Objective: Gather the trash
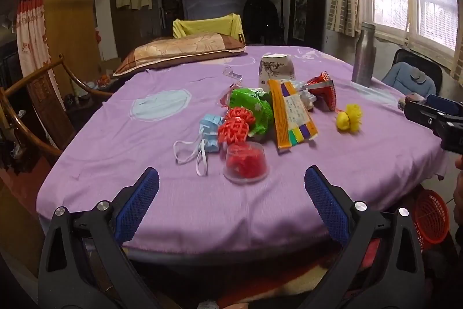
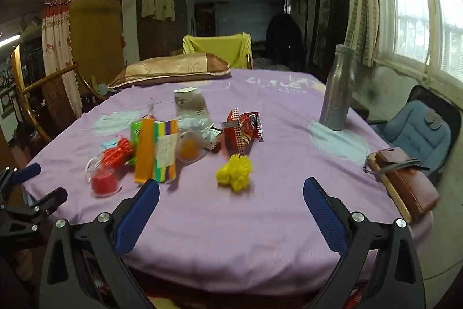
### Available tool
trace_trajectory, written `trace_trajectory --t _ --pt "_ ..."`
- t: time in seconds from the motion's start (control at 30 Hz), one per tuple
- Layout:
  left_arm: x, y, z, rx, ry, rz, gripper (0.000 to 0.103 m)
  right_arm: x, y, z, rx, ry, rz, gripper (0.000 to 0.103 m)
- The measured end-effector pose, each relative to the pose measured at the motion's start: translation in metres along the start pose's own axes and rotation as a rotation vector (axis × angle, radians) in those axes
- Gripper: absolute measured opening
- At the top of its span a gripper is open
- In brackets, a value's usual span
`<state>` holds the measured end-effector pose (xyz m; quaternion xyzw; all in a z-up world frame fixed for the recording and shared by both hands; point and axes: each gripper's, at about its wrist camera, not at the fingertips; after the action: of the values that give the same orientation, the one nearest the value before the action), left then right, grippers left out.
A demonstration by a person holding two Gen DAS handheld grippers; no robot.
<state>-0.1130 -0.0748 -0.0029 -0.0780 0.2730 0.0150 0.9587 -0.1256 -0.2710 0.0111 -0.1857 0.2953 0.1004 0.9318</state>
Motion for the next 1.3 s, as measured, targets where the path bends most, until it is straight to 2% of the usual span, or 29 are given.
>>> trace_trajectory --t 0.13,0.3,0.7,1.3 --pt "-0.015 -0.001 -0.007 0.023 -0.010 -0.008 0.097 -0.031 0.007 -0.006 0.014 -0.033 0.021 0.097" --pt "-0.017 -0.011 -0.007 0.042 -0.028 -0.006 0.097 -0.049 0.017 0.003 0.016 -0.043 0.012 0.097" --pt "-0.007 -0.016 -0.008 0.045 -0.012 -0.005 0.097 -0.052 0.023 0.002 0.017 -0.033 0.036 0.097" --pt "-0.015 -0.014 -0.012 0.050 -0.017 -0.007 0.097 -0.057 0.020 0.003 0.035 -0.043 0.042 0.097"
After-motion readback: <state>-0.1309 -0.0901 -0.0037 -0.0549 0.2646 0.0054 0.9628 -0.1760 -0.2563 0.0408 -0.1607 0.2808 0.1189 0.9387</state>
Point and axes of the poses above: each gripper's, at about its wrist camera, not at the fingertips, and x roughly the way its jaws point, y to its left, z to its top, and after that the axes turned 15 degrees about -x, right-handed
